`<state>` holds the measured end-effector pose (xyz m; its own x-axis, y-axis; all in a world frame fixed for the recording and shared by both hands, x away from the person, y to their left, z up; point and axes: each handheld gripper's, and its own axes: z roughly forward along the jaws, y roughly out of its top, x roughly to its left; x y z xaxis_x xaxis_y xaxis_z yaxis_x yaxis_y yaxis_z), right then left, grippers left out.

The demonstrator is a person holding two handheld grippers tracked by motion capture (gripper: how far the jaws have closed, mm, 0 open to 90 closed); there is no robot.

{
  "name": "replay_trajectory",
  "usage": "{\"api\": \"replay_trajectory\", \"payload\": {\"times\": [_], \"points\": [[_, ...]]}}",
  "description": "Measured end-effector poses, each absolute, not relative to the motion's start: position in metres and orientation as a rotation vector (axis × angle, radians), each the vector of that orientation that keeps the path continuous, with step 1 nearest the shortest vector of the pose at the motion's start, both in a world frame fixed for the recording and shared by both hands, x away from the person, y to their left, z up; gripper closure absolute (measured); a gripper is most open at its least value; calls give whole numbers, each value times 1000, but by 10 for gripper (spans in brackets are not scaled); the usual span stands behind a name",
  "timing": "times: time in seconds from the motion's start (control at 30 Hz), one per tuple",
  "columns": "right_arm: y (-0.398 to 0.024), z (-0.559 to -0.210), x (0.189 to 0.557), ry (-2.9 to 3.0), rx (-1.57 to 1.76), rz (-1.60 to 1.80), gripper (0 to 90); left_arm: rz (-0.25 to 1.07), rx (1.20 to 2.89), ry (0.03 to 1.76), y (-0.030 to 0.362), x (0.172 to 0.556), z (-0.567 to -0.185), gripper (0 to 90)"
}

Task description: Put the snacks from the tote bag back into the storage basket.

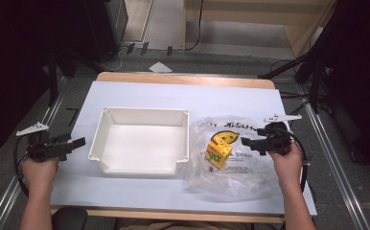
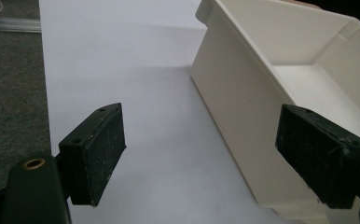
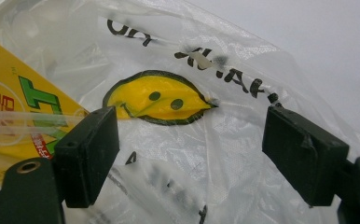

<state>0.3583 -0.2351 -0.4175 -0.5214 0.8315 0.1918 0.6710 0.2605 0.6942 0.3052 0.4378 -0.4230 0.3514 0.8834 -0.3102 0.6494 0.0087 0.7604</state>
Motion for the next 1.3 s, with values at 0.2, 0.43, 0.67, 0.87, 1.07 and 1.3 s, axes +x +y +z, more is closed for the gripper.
{"api": "replay_trajectory", "payload": {"times": [0.2,0.43,0.67,0.87,1.07,1.3], "points": [[-236,-416,358,2307,1389,1112,193,343,1735,1383,436,306,-425,168],[-236,-414,357,2281,1395,1082,227,348,1735,1391,436,308,-426,168],[-241,-413,356,2299,1366,1139,217,348,1735,1383,435,308,-425,168],[-240,-413,356,2314,1349,1118,218,349,1741,1385,434,309,-425,168],[-245,-412,358,2310,1387,1169,237,347,1744,1383,434,309,-425,168],[-246,-413,358,2338,1485,1162,180,345,1741,1382,434,309,-425,167]]}}
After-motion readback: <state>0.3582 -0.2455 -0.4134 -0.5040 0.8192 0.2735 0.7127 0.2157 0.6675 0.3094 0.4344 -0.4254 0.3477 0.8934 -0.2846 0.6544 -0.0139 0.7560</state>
